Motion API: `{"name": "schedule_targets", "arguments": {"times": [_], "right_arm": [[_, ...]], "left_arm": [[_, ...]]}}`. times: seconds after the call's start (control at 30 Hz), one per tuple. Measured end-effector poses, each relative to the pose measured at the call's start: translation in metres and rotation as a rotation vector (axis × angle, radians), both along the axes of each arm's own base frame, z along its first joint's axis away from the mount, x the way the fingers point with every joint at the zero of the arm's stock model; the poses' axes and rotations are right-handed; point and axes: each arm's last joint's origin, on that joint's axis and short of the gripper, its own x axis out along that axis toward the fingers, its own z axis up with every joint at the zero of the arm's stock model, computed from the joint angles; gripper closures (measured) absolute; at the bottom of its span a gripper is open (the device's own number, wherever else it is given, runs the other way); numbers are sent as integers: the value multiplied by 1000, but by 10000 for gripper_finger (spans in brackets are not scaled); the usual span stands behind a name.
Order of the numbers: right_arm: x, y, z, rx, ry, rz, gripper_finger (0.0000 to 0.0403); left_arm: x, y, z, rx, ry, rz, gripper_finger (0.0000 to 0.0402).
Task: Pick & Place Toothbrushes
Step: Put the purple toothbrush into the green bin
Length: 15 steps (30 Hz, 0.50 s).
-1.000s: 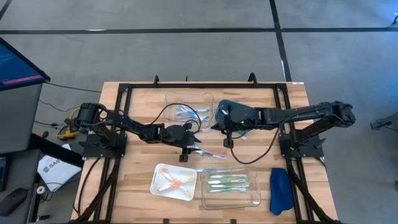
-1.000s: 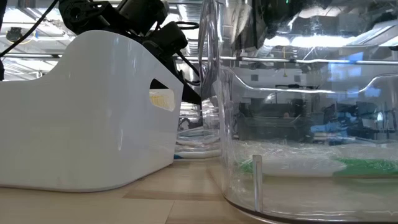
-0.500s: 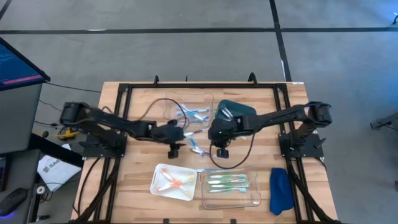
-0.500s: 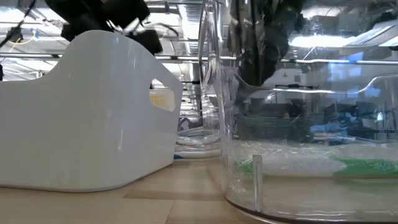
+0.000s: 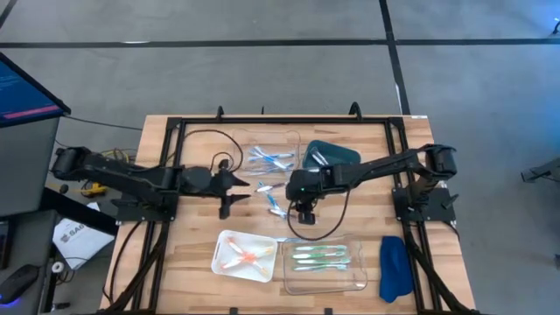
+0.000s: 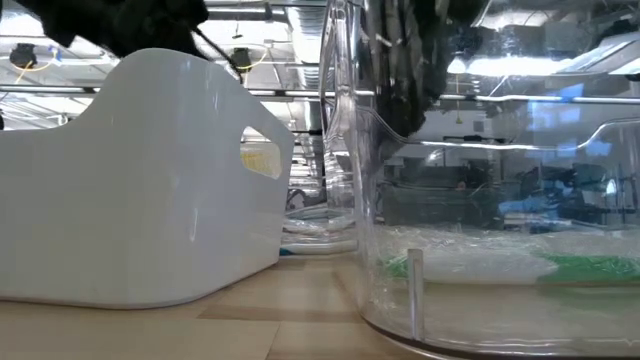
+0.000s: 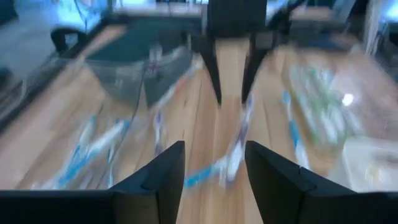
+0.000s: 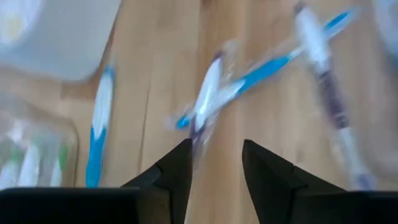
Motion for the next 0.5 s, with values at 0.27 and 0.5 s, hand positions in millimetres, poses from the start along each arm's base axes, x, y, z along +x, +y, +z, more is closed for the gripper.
{"name": "schedule_targets", "arguments": {"times": [0.27, 0.5], "right_arm": [[8, 13, -21, -8, 31, 51, 266], [7, 23, -21, -9, 31, 78, 270]], "left_arm": [[-4, -4, 4, -9, -85, -35, 238], [-2, -4, 5, -9, -100, -40, 238]]}}
